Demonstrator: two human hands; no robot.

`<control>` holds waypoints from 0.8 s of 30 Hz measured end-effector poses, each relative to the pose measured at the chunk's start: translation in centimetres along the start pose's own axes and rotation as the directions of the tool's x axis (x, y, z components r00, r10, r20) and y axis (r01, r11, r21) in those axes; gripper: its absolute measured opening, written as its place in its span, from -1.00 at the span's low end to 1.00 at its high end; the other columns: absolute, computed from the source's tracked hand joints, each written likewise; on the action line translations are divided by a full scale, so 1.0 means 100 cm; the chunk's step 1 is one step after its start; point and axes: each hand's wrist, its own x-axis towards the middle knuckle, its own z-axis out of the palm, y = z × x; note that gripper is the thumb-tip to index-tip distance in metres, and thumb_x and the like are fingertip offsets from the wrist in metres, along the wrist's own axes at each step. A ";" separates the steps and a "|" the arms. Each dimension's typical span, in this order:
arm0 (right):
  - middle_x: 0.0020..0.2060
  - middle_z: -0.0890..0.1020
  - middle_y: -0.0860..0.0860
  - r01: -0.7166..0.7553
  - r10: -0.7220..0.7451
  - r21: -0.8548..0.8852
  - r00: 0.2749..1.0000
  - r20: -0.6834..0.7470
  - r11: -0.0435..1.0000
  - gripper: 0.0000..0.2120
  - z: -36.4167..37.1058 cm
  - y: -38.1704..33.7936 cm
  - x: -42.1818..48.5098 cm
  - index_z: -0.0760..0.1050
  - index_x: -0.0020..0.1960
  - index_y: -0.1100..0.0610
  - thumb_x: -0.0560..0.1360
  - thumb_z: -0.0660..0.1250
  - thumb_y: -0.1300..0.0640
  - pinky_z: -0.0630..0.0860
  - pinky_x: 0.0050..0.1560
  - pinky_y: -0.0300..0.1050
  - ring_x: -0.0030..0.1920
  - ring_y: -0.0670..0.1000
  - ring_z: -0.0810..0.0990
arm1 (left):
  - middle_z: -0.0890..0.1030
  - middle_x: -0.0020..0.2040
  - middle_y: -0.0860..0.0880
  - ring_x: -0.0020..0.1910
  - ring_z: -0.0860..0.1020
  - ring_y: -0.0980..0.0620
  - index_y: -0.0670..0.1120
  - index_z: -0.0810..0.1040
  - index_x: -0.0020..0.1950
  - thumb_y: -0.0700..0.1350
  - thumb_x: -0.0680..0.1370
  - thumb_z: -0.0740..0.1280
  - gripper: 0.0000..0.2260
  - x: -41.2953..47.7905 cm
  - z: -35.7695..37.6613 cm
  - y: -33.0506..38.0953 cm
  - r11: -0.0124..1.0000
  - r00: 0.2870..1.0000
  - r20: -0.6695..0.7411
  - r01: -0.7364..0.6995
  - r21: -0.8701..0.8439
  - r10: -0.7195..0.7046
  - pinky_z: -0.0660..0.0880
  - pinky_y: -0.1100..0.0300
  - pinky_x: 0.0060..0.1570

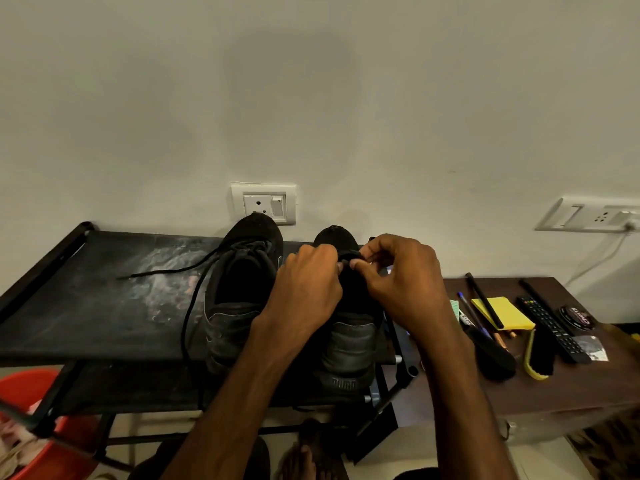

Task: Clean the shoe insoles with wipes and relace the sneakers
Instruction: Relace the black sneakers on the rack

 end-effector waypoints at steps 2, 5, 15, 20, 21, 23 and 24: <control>-0.15 0.61 -0.14 -0.001 0.002 -0.017 0.998 0.063 1.000 -0.73 0.001 0.002 -0.004 0.57 -0.03 -0.01 0.36 0.59 0.09 0.54 -0.12 -0.22 -0.16 -0.14 0.57 | 0.53 0.19 -0.18 0.19 0.48 -0.23 -0.12 0.51 0.23 -0.03 0.70 0.18 -0.77 0.002 0.000 -0.002 1.000 1.000 0.003 0.001 -0.007 -0.001 0.41 0.00 0.14; -0.08 0.58 -0.09 -0.017 0.018 -0.010 0.996 0.087 1.000 -0.61 0.004 0.005 -0.008 0.53 0.05 0.02 0.30 0.59 0.18 0.45 -0.15 -0.25 -0.14 -0.13 0.52 | 0.56 0.15 -0.16 0.18 0.50 -0.23 -0.10 0.53 0.18 -0.01 0.69 0.20 -0.78 0.006 0.002 -0.007 1.000 1.000 -0.006 -0.009 -0.028 0.009 0.40 -0.05 0.19; -0.42 0.61 -0.08 -0.006 0.008 0.041 0.999 -0.040 0.999 -0.83 0.005 0.007 -0.004 0.60 -0.15 0.02 0.42 0.58 0.01 0.61 -0.18 0.05 -0.34 -0.06 0.62 | 0.57 0.15 -0.08 0.20 0.49 -0.15 -0.05 0.51 0.21 0.01 0.68 0.20 -0.80 0.014 0.003 -0.020 0.998 0.997 0.058 -0.061 0.018 0.059 0.39 -0.04 0.22; -0.42 0.59 -0.07 -0.002 0.005 0.051 0.998 -0.060 0.999 -0.77 0.010 0.010 -0.003 0.52 -0.19 0.01 0.48 0.53 -0.04 0.61 -0.20 0.11 -0.34 -0.01 0.60 | 0.53 0.19 -0.14 0.23 0.48 -0.19 -0.09 0.49 0.24 -0.05 0.66 0.27 -0.80 0.006 0.000 -0.010 0.996 0.996 0.064 -0.058 0.061 0.054 0.40 -0.01 0.25; -0.41 0.60 -0.07 -0.006 0.009 0.056 0.998 -0.065 0.998 -0.77 0.011 0.011 -0.003 0.51 -0.18 0.01 0.48 0.52 -0.05 0.61 -0.20 0.12 -0.33 -0.01 0.61 | 0.53 0.19 -0.14 0.24 0.48 -0.20 -0.09 0.49 0.23 -0.05 0.65 0.29 -0.80 0.005 0.000 -0.009 0.997 0.997 0.057 -0.056 0.061 0.052 0.40 -0.01 0.24; -0.38 0.62 -0.07 -0.014 0.020 0.073 0.997 -0.078 0.997 -0.77 0.012 0.013 -0.003 0.49 -0.17 0.01 0.50 0.49 -0.06 0.61 -0.22 0.12 -0.31 -0.01 0.63 | 0.52 0.20 -0.15 0.24 0.47 -0.21 -0.09 0.49 0.24 -0.03 0.64 0.31 -0.78 0.004 0.000 -0.008 0.998 0.998 0.049 -0.044 0.048 0.042 0.39 -0.01 0.25; -0.36 0.63 -0.07 -0.014 0.021 0.078 0.996 -0.085 0.997 -0.77 0.012 0.013 -0.003 0.49 -0.16 0.01 0.51 0.48 -0.06 0.60 -0.23 0.12 -0.30 -0.02 0.64 | 0.52 0.20 -0.15 0.24 0.47 -0.21 -0.09 0.49 0.24 -0.03 0.64 0.31 -0.78 0.004 0.000 -0.008 0.998 0.998 0.045 -0.040 0.044 0.038 0.39 -0.01 0.26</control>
